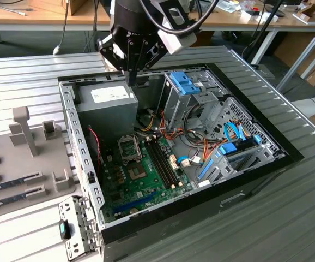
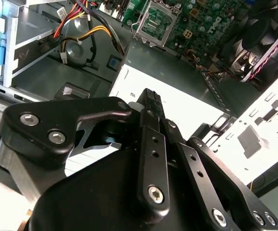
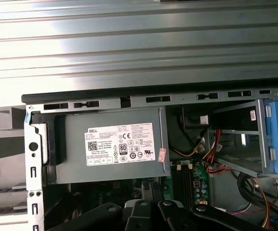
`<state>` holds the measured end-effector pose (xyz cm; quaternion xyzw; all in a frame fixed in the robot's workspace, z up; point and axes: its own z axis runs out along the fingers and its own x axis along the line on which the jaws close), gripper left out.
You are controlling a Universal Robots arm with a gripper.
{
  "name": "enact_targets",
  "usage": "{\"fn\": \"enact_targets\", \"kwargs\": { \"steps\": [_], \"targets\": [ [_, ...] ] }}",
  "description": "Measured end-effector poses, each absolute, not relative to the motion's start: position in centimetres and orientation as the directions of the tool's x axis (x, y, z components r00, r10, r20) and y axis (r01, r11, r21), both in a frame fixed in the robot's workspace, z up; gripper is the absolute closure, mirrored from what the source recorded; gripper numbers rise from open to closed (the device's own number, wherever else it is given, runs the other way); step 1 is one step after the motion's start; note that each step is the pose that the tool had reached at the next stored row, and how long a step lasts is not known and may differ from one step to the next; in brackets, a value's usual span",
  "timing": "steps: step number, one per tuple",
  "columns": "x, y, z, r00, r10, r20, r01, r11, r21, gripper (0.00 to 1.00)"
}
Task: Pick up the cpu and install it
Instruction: 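Reach for the cpu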
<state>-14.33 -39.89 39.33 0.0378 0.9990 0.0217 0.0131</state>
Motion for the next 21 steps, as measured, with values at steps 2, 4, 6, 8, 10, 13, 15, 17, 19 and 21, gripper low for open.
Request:
{"fn": "enact_targets", "kwargs": {
  "steps": [2, 4, 6, 8, 10, 13, 15, 17, 19, 21],
  "targets": [
    [-14.39, -39.89, 39.33, -0.997, 0.076, -0.024, 0.075, 0.996, 0.044, 0.89],
    [-14.46, -39.89, 39.33, -0.997, 0.076, -0.024, 0.075, 0.996, 0.044, 0.89],
    [-14.52, -39.89, 39.33, -0.997, 0.076, -0.024, 0.075, 0.996, 0.044, 0.89],
    [-14.55, -39.89, 39.33, -0.997, 0.076, -0.024, 0.075, 0.996, 0.044, 0.89],
    [-14.59, -39.89, 39.33, -0.997, 0.076, -0.025, 0.075, 0.996, 0.044, 0.89],
    [-14.69, -39.89, 39.33, -0.997, 0.076, -0.024, 0.075, 0.996, 0.044, 0.89],
    [-14.76, -39.89, 39.33, -0.997, 0.076, -0.024, 0.075, 0.996, 0.044, 0.89],
    [-14.84, -39.89, 39.33, -0.997, 0.076, -0.025, 0.075, 0.996, 0.044, 0.89],
    [-14.91, -39.89, 39.33, -0.997, 0.076, -0.024, 0.075, 0.996, 0.044, 0.89],
    [-15.0, -39.89, 39.33, -0.997, 0.076, -0.025, 0.075, 0.996, 0.044, 0.89]
  ]
}}
